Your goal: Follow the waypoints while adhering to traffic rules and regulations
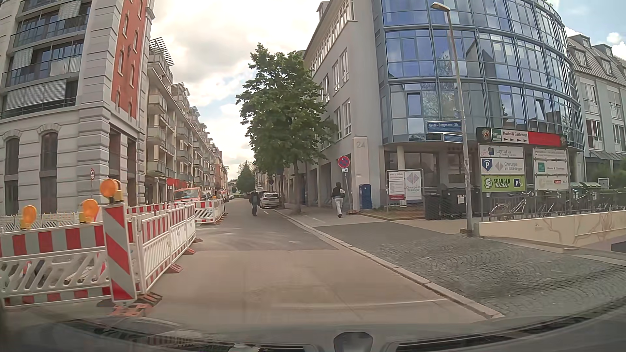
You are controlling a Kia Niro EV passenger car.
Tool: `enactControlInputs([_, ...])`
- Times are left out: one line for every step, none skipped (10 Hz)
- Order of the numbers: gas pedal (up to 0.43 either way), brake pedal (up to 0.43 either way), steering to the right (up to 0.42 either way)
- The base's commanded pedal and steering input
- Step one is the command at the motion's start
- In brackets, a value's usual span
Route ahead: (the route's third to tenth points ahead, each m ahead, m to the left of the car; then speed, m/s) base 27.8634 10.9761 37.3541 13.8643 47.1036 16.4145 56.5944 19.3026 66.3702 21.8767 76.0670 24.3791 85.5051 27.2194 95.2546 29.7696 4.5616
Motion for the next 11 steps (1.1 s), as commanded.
enactControlInputs([0.028, 0.000, -0.029])
enactControlInputs([0.028, 0.000, -0.051])
enactControlInputs([0.028, 0.000, -0.068])
enactControlInputs([0.028, 0.000, -0.085])
enactControlInputs([0.028, 0.000, -0.096])
enactControlInputs([0.028, 0.000, -0.106])
enactControlInputs([0.028, 0.000, -0.108])
enactControlInputs([0.028, 0.000, -0.108])
enactControlInputs([0.039, 0.000, -0.108])
enactControlInputs([0.039, 0.000, -0.107])
enactControlInputs([0.047, 0.000, -0.106])
